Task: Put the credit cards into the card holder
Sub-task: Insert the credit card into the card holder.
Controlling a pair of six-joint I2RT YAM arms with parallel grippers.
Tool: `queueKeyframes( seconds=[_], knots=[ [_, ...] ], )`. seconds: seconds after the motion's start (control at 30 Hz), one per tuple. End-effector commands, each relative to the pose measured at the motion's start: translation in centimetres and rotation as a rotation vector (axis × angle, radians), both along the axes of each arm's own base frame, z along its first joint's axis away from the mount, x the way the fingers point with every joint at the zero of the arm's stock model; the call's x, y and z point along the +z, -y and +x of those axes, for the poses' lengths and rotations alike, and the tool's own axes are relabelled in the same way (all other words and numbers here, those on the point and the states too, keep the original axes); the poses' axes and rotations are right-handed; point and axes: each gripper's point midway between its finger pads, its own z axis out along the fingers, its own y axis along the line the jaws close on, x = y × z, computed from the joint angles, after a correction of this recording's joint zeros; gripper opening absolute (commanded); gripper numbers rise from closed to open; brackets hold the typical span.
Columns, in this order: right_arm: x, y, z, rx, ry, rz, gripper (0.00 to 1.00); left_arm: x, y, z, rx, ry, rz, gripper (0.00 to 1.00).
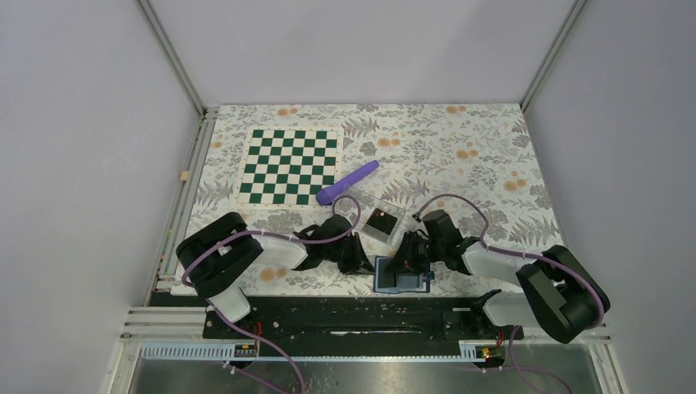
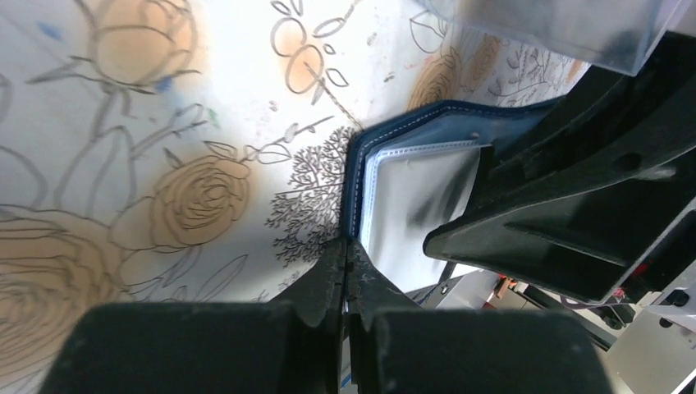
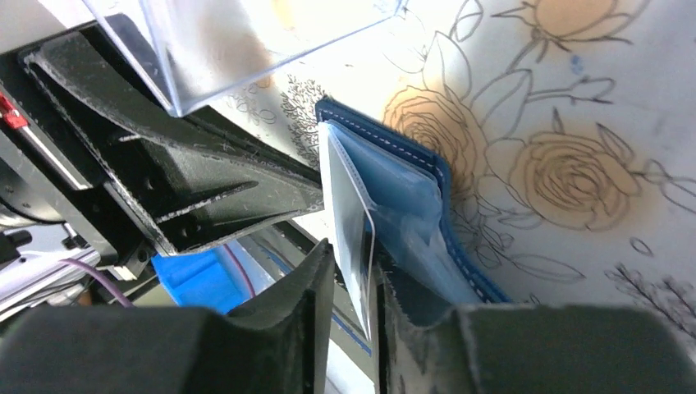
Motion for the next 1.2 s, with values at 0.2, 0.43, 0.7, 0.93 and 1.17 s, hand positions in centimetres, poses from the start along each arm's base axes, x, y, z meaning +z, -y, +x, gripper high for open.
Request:
queueKeyframes(
  seconds=[0.2,0.43,0.7,0.93,1.17],
  knots=[
    [0.5,1.0,0.1,0.058,0.046,-0.195,0.53,-1.7,0.2,-1.2,-0.020,0.010,0.042,0.00],
    [0.0,-0.2,-0.4,0.118,0.018,-0.222,0.59,-1.0,0.9,-0.8,-0.038,0.031,0.017,0.00],
    [0.7,-0.7,-0.7,0.146,0.025,-0.200,0.44,0.3,0.6,-0.3,-0.035,0.086,0.022,0.00],
    [1.7,1.2,-0.9,0.155,0.064,-0.298,0.77,1.3,-0.6,0.3,0.004,0.139,0.064,0.28],
    [2.6,1.7,-0.7,0.161,0.075,-0.333,0.90,1.5,0.9,0.0,-0.020,0.107,-0.021,0.41]
  ],
)
